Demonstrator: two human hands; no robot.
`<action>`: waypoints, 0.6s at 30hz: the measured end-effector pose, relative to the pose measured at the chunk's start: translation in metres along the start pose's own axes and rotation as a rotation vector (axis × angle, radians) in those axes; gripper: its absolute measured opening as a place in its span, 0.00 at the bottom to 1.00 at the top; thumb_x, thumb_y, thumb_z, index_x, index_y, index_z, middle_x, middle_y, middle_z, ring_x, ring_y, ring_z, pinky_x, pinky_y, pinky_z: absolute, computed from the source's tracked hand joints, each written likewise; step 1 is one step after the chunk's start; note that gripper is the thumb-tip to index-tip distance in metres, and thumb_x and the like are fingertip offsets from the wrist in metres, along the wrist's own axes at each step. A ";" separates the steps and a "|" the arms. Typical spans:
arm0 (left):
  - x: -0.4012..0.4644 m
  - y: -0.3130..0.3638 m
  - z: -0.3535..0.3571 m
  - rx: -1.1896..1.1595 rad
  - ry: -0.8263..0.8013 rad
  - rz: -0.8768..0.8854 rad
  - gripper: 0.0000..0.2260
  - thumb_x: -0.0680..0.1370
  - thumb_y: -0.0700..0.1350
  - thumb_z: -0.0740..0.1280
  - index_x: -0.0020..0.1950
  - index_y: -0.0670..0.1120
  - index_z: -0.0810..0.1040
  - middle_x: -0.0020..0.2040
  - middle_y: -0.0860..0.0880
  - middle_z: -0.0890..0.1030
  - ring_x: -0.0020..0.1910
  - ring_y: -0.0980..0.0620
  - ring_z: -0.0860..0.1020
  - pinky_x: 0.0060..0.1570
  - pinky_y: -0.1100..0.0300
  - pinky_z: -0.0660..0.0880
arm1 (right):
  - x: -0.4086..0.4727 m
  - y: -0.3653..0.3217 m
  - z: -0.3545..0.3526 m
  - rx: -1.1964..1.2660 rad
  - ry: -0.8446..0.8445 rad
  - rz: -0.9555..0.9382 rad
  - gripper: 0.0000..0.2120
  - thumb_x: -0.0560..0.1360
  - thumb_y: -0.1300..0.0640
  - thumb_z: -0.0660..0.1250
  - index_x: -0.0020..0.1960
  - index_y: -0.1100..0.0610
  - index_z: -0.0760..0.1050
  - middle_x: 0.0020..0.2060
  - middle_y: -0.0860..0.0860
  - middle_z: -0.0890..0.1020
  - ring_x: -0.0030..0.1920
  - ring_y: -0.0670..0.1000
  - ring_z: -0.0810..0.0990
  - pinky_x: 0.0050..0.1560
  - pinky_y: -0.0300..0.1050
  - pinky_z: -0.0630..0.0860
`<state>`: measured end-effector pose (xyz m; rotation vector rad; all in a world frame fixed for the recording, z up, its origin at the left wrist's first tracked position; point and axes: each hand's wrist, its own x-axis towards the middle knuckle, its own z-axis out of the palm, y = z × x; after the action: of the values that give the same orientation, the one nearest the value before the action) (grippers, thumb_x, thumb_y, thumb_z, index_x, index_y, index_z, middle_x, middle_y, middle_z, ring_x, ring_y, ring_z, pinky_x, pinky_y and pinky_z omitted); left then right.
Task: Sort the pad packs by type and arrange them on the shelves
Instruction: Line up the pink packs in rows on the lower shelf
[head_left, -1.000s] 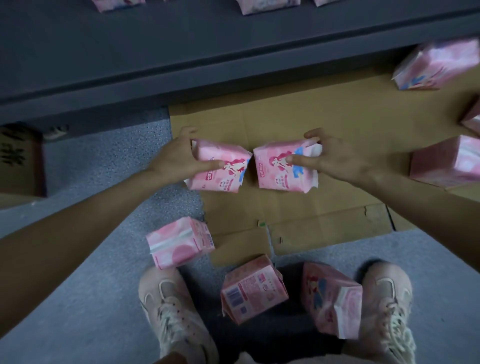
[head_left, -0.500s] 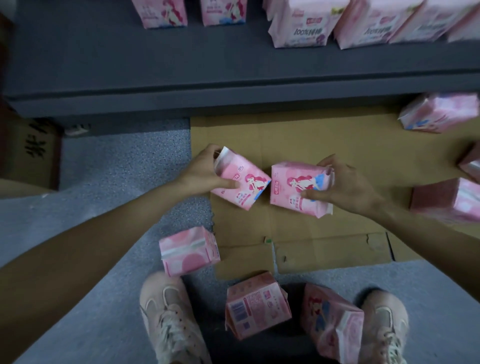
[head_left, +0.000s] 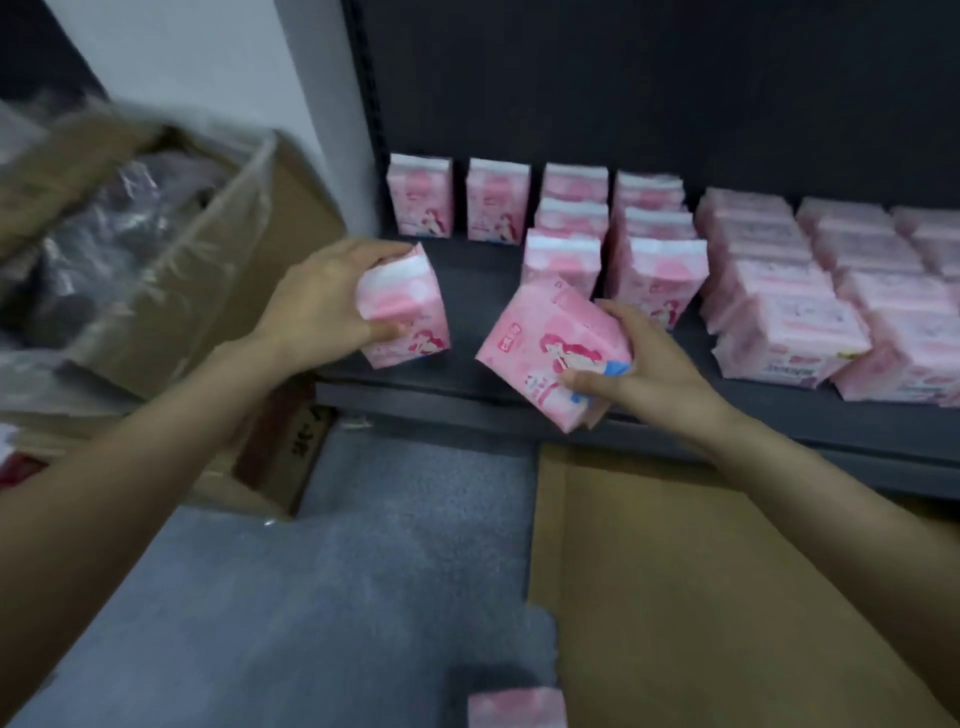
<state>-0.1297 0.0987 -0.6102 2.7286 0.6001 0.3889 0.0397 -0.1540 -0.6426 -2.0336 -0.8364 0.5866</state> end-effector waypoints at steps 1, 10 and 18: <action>0.009 -0.010 -0.008 0.002 0.033 0.000 0.33 0.66 0.47 0.79 0.69 0.49 0.72 0.65 0.48 0.76 0.63 0.47 0.73 0.62 0.55 0.68 | 0.017 -0.013 0.012 0.055 0.019 -0.025 0.34 0.66 0.52 0.77 0.67 0.49 0.66 0.59 0.51 0.75 0.59 0.51 0.75 0.61 0.49 0.73; 0.077 -0.060 -0.037 0.151 0.017 0.065 0.31 0.67 0.49 0.78 0.68 0.49 0.73 0.64 0.46 0.77 0.62 0.45 0.75 0.63 0.52 0.68 | 0.131 -0.078 0.054 0.040 -0.032 -0.041 0.35 0.66 0.53 0.78 0.66 0.54 0.64 0.57 0.49 0.77 0.55 0.49 0.77 0.56 0.45 0.76; 0.133 -0.089 -0.027 0.177 0.033 0.063 0.32 0.70 0.51 0.75 0.71 0.47 0.69 0.65 0.42 0.75 0.63 0.41 0.73 0.64 0.48 0.68 | 0.217 -0.101 0.040 -0.478 0.063 -0.096 0.31 0.62 0.40 0.76 0.59 0.53 0.72 0.54 0.50 0.79 0.57 0.54 0.76 0.61 0.52 0.71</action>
<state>-0.0541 0.2409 -0.5922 2.9216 0.5834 0.4156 0.1232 0.0704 -0.6015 -2.4058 -1.1080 0.2819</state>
